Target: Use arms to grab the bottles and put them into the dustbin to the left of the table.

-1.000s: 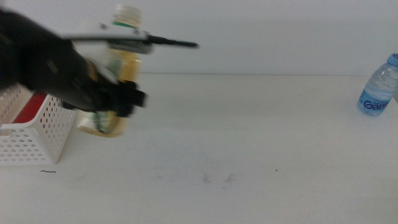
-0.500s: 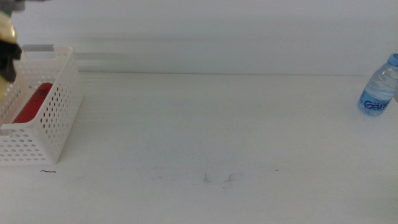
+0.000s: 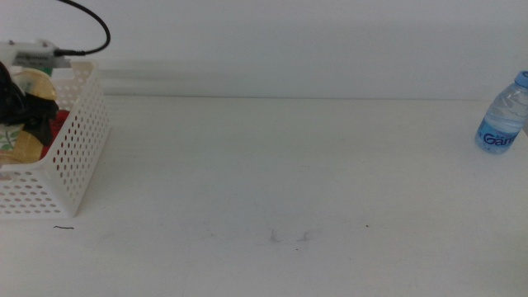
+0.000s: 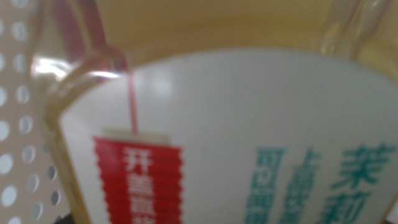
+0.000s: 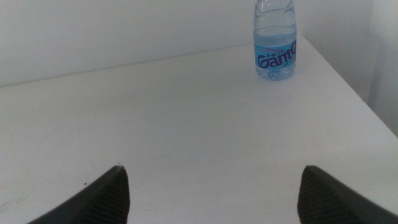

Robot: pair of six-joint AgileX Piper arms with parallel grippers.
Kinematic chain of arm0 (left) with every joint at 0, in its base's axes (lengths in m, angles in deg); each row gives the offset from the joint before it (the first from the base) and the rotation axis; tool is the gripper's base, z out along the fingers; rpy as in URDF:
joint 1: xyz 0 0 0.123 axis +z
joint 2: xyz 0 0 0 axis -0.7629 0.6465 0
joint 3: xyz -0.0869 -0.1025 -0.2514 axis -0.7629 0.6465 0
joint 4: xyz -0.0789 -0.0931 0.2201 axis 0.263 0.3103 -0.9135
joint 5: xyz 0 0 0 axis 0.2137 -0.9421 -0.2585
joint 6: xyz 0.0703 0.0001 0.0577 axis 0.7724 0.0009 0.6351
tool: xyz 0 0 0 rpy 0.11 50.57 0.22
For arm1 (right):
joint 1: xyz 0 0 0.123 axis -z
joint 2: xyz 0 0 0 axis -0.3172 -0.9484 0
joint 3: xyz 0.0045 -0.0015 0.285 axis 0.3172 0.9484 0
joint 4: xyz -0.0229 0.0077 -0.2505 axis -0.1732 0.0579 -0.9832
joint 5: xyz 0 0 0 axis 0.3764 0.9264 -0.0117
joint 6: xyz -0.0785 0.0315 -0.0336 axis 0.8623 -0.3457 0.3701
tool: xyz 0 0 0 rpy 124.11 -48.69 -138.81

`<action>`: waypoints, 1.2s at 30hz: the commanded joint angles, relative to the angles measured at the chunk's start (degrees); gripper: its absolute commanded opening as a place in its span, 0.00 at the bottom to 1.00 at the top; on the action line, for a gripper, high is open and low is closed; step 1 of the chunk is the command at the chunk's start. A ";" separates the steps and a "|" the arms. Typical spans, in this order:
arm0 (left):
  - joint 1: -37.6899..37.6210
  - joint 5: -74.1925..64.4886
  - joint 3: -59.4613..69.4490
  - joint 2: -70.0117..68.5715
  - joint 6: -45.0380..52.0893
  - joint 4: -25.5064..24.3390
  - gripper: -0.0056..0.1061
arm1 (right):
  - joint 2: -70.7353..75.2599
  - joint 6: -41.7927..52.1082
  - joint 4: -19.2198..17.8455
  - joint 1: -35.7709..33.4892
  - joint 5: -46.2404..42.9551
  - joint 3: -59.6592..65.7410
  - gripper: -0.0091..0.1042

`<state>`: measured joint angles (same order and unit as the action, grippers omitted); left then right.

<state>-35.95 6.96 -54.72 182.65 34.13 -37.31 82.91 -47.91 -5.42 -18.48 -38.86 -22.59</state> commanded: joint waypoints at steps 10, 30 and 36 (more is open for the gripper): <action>-2.42 2.85 -0.81 -3.01 -2.11 0.14 0.89 | 0.25 0.23 -0.91 0.52 -0.98 0.23 0.88; -18.75 8.38 26.45 -54.68 18.98 33.02 0.89 | 0.25 0.23 -0.91 0.52 -0.98 0.23 0.88; -29.81 8.50 27.23 -56.22 21.33 35.77 0.89 | 0.25 0.23 -0.91 0.52 -0.98 0.23 0.88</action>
<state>-63.49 14.37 -27.94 126.40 54.60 -2.48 82.91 -47.91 -5.42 -18.48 -38.86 -22.59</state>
